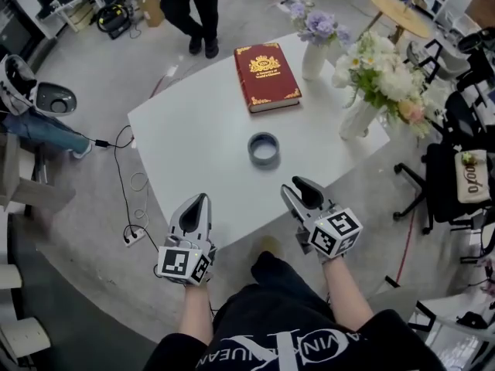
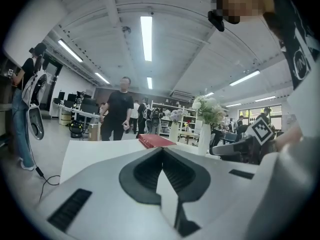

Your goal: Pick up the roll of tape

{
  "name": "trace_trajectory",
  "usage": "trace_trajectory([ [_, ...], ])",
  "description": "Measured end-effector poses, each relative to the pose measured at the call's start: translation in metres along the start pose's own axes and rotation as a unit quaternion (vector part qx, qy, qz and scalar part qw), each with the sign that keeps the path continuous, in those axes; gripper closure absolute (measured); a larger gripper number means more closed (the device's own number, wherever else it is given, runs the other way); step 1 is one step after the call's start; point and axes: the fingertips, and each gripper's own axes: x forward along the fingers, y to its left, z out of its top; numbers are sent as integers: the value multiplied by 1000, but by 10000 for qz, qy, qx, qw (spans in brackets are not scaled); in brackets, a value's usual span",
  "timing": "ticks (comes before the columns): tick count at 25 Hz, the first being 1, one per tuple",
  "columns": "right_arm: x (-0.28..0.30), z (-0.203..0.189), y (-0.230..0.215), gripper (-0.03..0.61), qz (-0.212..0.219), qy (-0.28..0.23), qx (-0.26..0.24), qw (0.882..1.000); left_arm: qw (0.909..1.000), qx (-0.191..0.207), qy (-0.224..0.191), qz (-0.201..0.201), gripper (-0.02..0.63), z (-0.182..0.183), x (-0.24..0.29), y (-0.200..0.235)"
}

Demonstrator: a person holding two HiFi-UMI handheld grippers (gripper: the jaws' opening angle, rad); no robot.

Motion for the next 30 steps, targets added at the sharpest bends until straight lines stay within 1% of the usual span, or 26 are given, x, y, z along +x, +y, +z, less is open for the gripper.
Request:
trace_trajectory([
  [4,15,2,-17,421,41,86,-3,10000,10000,-42,-40,34,611,-3,20,3],
  [8,29,-1,-28,422,48,211,48,9998,10000,-71,37,5,611,-11,37,4],
  [14,50,-1,-41,422,48,348,135,9993,9998,-110,126,-58,611,-13,57,9],
  [20,74,-2,-63,426,-149,522,312,9980,9990,-226,310,-229,611,-24,90,15],
  [26,98,-6,-79,426,-418,755,433,9953,9980,-197,453,-389,611,-28,114,19],
  [30,111,-11,-90,426,-706,958,466,9918,9974,-158,505,-486,611,-29,123,20],
])
